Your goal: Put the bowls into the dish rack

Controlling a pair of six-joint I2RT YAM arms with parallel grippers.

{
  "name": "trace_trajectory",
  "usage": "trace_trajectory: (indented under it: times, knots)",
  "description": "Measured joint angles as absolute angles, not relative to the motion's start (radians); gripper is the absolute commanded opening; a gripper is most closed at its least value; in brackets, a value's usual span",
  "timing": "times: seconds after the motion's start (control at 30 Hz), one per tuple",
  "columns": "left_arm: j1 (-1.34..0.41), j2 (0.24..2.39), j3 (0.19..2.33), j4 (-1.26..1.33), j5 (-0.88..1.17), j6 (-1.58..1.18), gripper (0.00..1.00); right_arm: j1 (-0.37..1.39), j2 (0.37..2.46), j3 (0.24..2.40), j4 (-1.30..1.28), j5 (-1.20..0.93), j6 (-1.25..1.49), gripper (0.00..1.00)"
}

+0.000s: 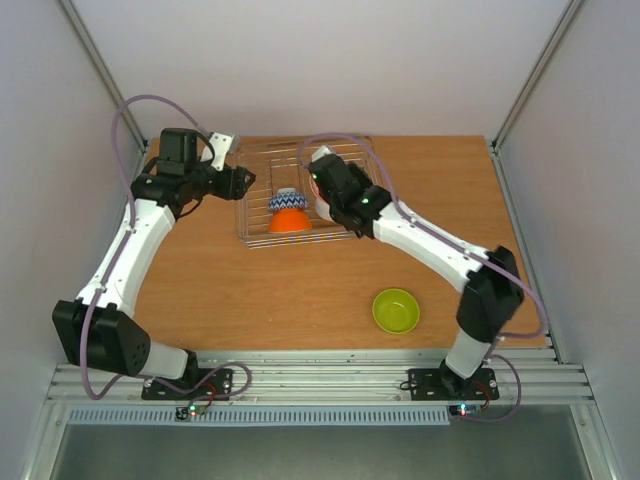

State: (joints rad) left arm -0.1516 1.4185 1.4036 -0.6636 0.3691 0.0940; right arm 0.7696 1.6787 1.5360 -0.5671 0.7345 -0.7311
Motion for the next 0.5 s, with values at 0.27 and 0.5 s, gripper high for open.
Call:
trace_trajectory:
  times: [0.27,0.5]
  knots:
    - [-0.15,1.405,1.398,-0.661,0.273,0.105,0.7,0.707,1.932,1.538,0.027,0.68,-1.186,0.01]
    - [-0.142,1.399,1.393,-0.654,0.202,0.105,0.7,0.709,2.072,1.538,0.419,0.609,-1.441,0.01]
